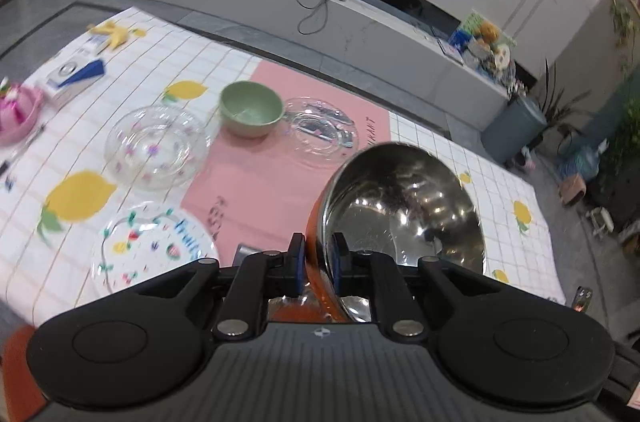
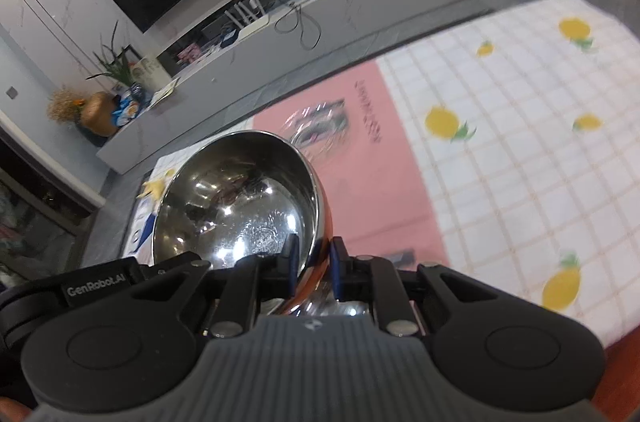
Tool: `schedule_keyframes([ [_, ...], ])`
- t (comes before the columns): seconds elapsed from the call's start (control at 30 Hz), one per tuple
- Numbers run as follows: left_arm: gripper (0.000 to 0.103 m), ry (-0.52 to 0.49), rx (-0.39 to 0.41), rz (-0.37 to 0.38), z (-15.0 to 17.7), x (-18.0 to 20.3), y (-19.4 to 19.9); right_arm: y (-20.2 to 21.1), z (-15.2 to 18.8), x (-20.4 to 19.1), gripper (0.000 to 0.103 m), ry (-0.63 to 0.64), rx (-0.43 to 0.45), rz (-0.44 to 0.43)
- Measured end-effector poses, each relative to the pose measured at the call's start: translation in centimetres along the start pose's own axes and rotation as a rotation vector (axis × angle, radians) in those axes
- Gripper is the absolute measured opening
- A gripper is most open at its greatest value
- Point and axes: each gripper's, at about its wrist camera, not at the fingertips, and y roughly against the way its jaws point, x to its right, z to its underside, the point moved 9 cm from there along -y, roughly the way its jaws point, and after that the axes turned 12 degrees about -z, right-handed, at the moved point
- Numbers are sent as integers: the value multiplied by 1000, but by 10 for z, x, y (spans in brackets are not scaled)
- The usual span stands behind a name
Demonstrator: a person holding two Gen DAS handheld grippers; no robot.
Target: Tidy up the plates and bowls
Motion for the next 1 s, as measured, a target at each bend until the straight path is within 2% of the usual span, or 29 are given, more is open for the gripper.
schedule_keyframes([
  [0.17,15,64,-12,18,24,-23,1,1,27,3,14,-34,-30,-23],
  [0.33,15,132,-75,49,50,-40,-9,6,41,2,14,19,-24,28],
  [0.5,15,176,-80,42,63,-51,-15,1,51,7,14,41,-40,49],
  [0.7,15,161,-69,11,67,-47,-21,-6,56,14,13,22,-47,54],
  [1.0,15,155,-123,-21,75,-44,-45,-22,57,33,13,-6,-67,76],
])
